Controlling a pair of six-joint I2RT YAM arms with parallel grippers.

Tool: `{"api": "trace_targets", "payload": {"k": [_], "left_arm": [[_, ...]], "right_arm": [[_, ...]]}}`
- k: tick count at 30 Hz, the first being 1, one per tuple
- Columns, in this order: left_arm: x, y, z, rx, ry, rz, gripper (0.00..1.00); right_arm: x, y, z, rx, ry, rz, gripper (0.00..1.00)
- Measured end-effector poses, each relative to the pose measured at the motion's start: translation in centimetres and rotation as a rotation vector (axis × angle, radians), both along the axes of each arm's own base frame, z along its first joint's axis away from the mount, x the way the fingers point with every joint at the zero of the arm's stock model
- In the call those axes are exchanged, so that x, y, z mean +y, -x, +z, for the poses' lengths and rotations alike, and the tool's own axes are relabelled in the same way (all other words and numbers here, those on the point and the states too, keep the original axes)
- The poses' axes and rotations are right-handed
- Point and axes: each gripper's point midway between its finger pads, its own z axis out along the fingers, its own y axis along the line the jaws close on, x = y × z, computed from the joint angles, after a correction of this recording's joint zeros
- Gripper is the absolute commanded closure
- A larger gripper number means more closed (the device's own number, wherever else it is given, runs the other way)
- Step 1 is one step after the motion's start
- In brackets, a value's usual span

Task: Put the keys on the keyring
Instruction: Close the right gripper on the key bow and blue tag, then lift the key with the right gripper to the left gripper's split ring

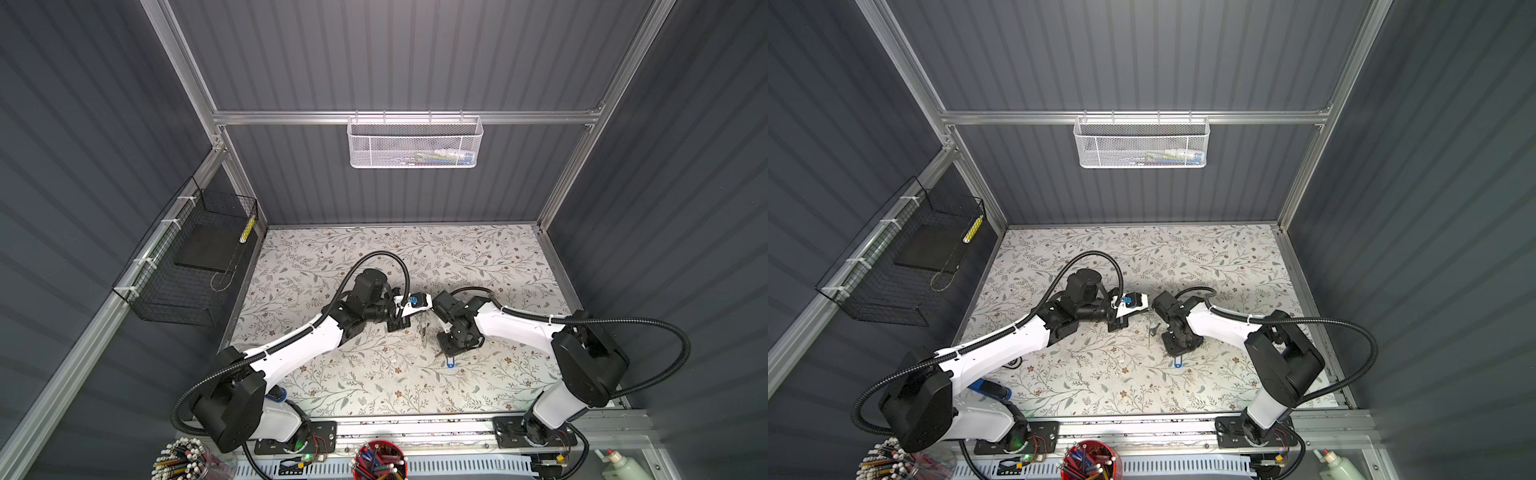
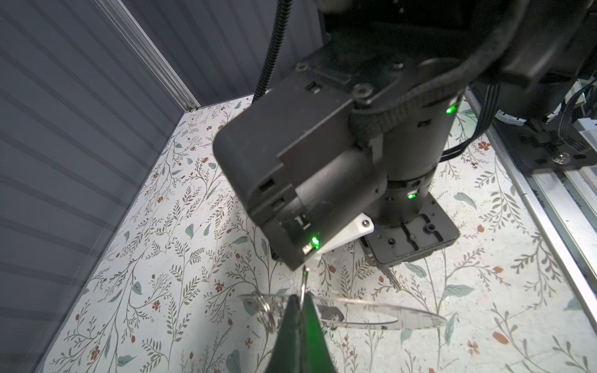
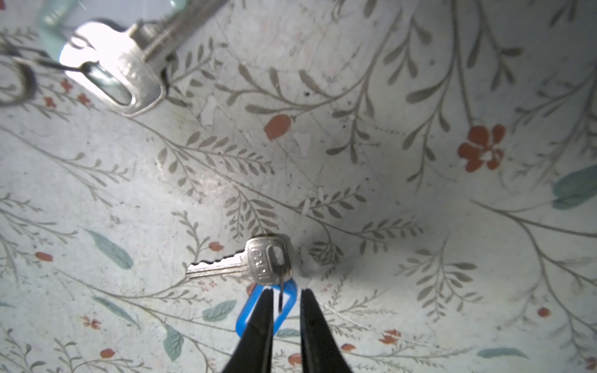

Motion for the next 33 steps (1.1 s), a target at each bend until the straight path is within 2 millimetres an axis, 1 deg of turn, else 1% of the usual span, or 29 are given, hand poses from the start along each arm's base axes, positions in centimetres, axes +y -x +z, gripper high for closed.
{"api": "trace_targets", "payload": {"k": [4, 9, 14, 23, 33], "left_arm": [[0.0, 0.0, 0.0, 0.0, 0.0, 0.0, 1.0], [0.0, 0.0, -0.01, 0.0, 0.0, 0.0, 1.0], [0.0, 0.0, -0.03, 0.001, 0.0, 0.0, 1.0], [-0.04, -0.05, -0.32, 0.006, -0.006, 0.0, 1.0], [-0.05, -0.05, -0.35, 0.007, -0.006, 0.0, 1.0]], "right_arm": [[0.04, 0.06, 0.0, 0.003, -0.002, 0.0, 0.81], [-0.03, 0.15, -0.01, 0.007, 0.0, -0.001, 0.76], [-0.1, 0.24, -0.09, 0.01, 0.002, -0.004, 0.75], [-0.16, 0.48, -0.29, 0.02, 0.001, -0.01, 0.82], [-0.01, 0.54, -0.28, 0.024, -0.006, -0.013, 0.91]]}}
